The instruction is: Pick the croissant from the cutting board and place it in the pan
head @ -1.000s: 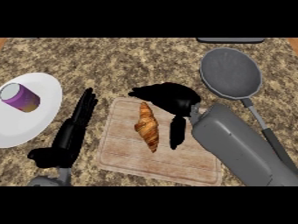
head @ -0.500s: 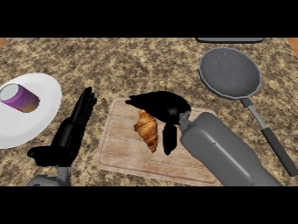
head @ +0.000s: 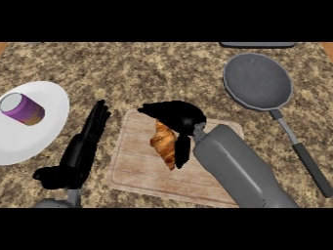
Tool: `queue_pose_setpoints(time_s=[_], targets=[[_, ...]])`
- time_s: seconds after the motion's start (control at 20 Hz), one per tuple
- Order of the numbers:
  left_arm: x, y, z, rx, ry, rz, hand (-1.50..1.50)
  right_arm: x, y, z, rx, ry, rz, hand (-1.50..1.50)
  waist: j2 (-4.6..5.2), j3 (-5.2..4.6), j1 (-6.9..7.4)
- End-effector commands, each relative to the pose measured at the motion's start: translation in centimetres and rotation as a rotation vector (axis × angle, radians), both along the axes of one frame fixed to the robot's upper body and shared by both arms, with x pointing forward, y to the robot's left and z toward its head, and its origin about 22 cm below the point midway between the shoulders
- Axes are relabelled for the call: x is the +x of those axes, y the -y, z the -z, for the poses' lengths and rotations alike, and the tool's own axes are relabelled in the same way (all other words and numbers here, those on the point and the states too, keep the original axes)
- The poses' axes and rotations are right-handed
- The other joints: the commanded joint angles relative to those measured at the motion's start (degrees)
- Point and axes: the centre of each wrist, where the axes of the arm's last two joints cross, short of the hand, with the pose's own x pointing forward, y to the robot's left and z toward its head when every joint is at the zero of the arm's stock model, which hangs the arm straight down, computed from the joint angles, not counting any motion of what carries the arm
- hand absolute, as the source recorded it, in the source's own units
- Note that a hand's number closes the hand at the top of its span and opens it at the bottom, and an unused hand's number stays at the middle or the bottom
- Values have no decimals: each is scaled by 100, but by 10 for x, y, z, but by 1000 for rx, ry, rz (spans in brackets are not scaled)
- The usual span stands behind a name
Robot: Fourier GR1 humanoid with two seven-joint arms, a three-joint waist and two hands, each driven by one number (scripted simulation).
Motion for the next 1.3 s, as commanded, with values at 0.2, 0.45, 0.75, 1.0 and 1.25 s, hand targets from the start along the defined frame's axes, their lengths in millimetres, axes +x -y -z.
queue_pose_setpoints(time_s=[0.2,0.45,0.75,1.0,1.25], targets=[[-10,3,5,-2,-3,6,0,3,-11,21,-67,-39,19,-150,0,0,19],[-1,-3,7,4,16,-9,0,12,-8,43,-163,-49,-76,150,18,-2,35],[11,12,7,3,13,-13,0,12,-4,49,-173,44,-137,150,5,-1,-11],[9,8,-3,-5,3,-3,0,12,4,72,-127,111,-116,150,12,1,29],[9,-8,-1,7,16,5,0,9,-6,55,-56,213,50,150,13,0,55]])
